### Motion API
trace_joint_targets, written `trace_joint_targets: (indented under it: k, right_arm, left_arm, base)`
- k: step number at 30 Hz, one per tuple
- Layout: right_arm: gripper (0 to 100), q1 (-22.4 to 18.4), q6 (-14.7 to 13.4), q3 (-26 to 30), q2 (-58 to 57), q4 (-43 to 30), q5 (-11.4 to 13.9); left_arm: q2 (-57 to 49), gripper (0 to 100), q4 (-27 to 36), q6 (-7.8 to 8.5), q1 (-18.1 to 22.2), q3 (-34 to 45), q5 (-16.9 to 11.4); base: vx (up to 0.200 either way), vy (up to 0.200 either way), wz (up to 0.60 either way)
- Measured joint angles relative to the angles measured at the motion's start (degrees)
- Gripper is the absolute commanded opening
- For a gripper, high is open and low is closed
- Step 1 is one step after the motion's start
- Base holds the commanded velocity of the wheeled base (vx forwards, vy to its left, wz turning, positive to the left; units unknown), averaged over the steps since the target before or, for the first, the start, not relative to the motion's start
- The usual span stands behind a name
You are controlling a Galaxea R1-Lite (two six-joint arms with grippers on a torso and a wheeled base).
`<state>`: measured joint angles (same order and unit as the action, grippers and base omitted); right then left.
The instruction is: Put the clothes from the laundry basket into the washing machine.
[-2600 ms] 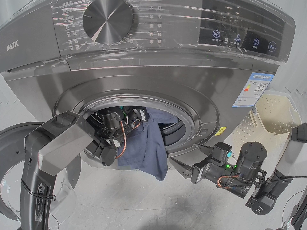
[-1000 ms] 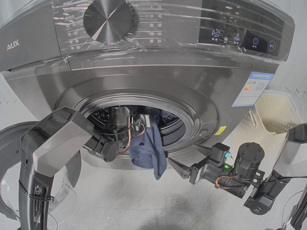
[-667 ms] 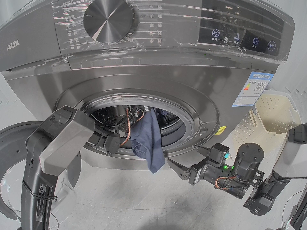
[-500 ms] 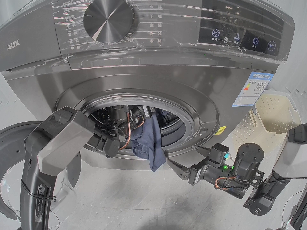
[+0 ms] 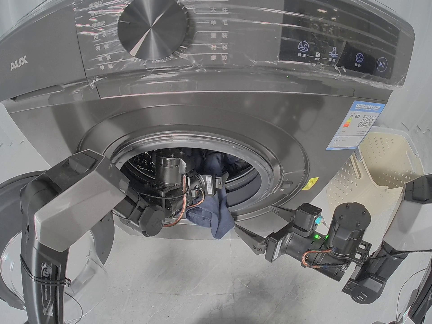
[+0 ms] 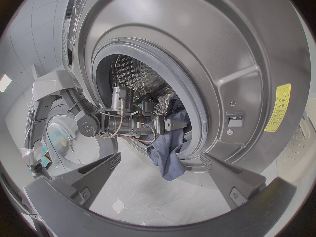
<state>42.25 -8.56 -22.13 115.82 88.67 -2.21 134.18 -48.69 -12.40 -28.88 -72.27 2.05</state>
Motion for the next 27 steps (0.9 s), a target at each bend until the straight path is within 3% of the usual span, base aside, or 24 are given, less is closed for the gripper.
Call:
trace_joint_targets:
  k: [5, 9, 17, 27]
  right_arm:
    - [100, 0.0, 0.0, -0.06, 0.05, 0.0, 0.0]
    - [100, 0.0, 0.0, -0.11, 0.09, 0.04, 0.02]
    - [100, 0.11, -0.02, -0.11, 0.11, 0.04, 0.0]
    - [100, 0.35, -0.02, -0.28, 0.11, 0.04, 0.0]
  left_arm:
    - [1.07, 0, 0.3, 1.45, 0.74, -0.06, 0.0]
    - [1.49, 0, 0.24, 1.65, 0.99, -0.48, 0.05]
    - [3.46, 0, -1.17, 0.15, 1.46, -9.35, 4.77]
    - [8.55, 0, -9.17, -0.95, 3.56, -22.94, 9.12]
  base:
    - [0.0, 0.0, 0.0]
    - [0.0, 0.0, 0.0]
    - [0.0, 0.0, 0.0]
    - [0.0, 0.0, 0.0]
